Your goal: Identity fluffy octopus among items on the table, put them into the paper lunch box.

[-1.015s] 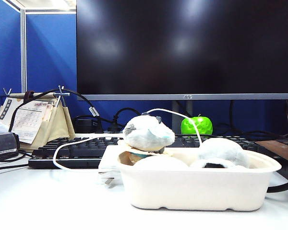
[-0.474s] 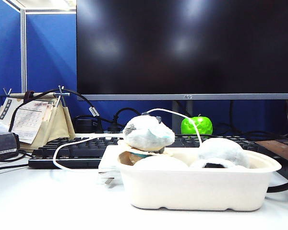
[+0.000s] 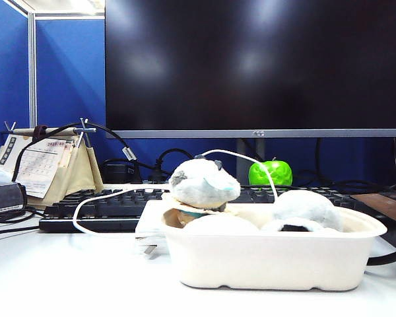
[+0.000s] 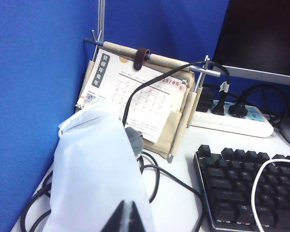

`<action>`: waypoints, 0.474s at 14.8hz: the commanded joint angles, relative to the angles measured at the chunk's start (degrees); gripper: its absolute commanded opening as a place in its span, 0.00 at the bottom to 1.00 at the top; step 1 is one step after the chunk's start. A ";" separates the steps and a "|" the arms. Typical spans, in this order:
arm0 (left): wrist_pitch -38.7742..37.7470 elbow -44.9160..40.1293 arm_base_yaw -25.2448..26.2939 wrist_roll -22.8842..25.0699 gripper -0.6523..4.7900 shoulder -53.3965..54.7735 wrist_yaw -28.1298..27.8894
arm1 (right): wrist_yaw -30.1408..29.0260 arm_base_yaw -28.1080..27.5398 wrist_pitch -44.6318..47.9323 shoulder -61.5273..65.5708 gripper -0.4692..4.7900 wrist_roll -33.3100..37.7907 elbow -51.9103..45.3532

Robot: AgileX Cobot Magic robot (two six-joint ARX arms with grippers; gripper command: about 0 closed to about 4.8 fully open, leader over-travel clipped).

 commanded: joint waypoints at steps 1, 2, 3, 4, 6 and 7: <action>0.46 0.02 0.04 -0.15 0.11 -0.17 0.04 | 1.25 -0.24 1.36 -1.79 0.08 -0.44 -0.13; 0.44 0.02 0.04 -0.15 0.12 -0.17 0.04 | 1.25 -1.44 2.14 -3.48 0.08 -0.39 -0.59; 0.44 0.02 0.02 -0.15 0.12 -0.17 0.04 | 0.96 -3.96 4.13 -5.29 0.08 -0.15 -1.81; 0.44 0.02 0.02 -0.15 0.12 -0.17 0.04 | -0.07 -7.43 4.92 -7.13 0.08 0.72 -2.97; 0.44 0.02 0.02 -0.15 0.11 -0.17 0.04 | -4.44 -14.80 5.11 -10.34 0.08 2.95 -5.66; 0.42 0.02 0.02 -0.15 0.12 -0.17 0.04 | -6.47 -17.53 5.44 -10.21 0.08 4.20 -7.06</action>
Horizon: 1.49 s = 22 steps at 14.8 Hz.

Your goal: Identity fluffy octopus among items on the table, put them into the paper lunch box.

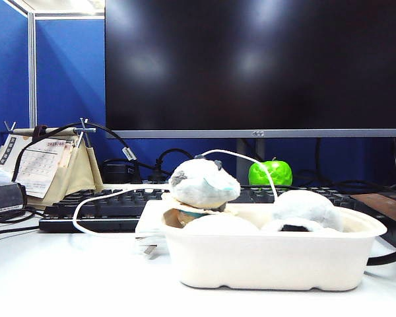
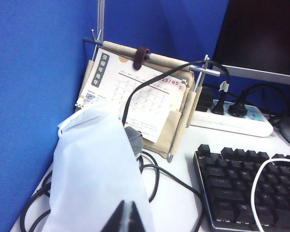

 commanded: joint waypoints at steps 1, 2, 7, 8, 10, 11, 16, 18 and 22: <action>0.46 0.02 0.04 -0.15 0.11 -0.17 0.02 | -6.78 -6.40 1.64 -0.55 0.08 3.58 -3.54; 0.46 0.02 0.04 -0.15 0.12 -0.17 0.04 | -7.63 -7.02 2.03 -0.55 0.08 3.58 -5.01; 0.11 0.02 0.04 -0.15 0.12 -0.17 0.02 | -11.85 -6.95 5.25 -0.57 0.08 4.92 -10.93; 0.11 0.02 0.02 -0.15 0.12 -0.17 0.02 | -11.85 -6.95 5.81 -0.57 0.08 4.94 -11.91; 0.11 0.02 0.04 -0.15 0.11 -0.17 0.02 | -11.82 -6.93 6.91 -0.57 0.08 4.94 -13.70; 0.11 0.02 0.04 -0.15 0.12 -0.17 0.02 | -11.69 -6.95 7.10 -0.57 0.08 4.90 -14.36; 0.11 0.02 0.02 -0.15 0.11 -0.17 0.02 | -10.95 -6.97 8.92 -0.57 0.08 4.15 -15.43; 0.11 0.02 0.02 -0.15 0.11 -0.17 0.02 | -11.28 -6.95 10.08 -0.57 0.08 4.28 -15.41; 0.11 0.02 0.04 -0.15 0.12 -0.17 0.02 | -11.61 -6.97 8.55 -0.57 0.08 4.26 -15.41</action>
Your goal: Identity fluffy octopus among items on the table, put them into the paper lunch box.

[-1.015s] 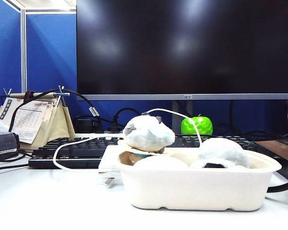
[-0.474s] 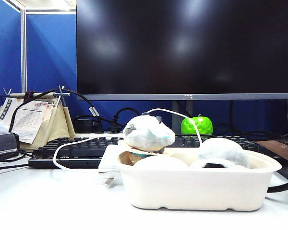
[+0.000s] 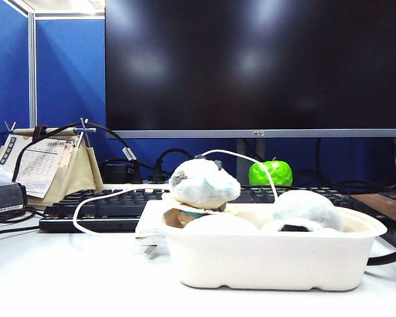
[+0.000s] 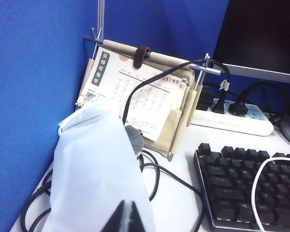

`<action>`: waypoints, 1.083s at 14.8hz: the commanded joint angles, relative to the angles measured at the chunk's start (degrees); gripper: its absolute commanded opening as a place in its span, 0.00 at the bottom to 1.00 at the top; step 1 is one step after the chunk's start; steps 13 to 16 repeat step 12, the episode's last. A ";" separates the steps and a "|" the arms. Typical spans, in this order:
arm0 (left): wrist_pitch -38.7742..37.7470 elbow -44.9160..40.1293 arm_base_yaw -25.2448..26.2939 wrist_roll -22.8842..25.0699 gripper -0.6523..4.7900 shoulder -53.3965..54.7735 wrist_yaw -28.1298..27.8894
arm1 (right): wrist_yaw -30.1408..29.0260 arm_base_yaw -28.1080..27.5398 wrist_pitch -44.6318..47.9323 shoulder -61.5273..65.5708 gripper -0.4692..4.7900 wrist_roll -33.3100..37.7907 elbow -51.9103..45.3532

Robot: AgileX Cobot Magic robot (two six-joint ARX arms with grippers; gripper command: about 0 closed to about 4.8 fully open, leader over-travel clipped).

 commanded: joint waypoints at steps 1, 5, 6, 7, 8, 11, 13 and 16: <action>0.35 0.02 0.02 -0.15 0.11 -0.17 0.02 | -0.20 0.00 -0.42 -0.13 0.08 -0.15 -0.11; 0.35 0.02 0.04 -0.15 0.12 -0.17 0.02 | -0.20 0.00 -0.52 -0.13 0.08 -0.15 -0.11; 0.35 0.02 0.04 -0.15 0.12 -0.17 0.02 | -0.20 0.00 -0.52 -0.13 0.08 -0.15 -0.11; 0.35 0.02 0.02 -0.13 0.12 -0.17 0.02 | -0.20 0.00 -0.52 -0.13 0.08 -0.15 -0.11; 0.35 0.02 0.02 -0.15 0.11 -0.17 0.02 | -0.20 0.00 -0.52 -0.13 0.08 -0.15 -0.11; 0.35 0.02 0.02 -0.13 0.12 -0.17 0.02 | -0.20 0.00 -0.52 -0.15 0.08 -0.15 -0.11; 0.35 0.02 0.02 -0.15 0.12 -0.17 0.02 | -0.20 0.00 -0.52 -0.15 0.08 -0.15 -0.11; 0.35 0.02 0.02 -0.15 0.12 -0.17 0.02 | -0.20 0.00 -0.52 -0.15 0.08 -0.15 -0.11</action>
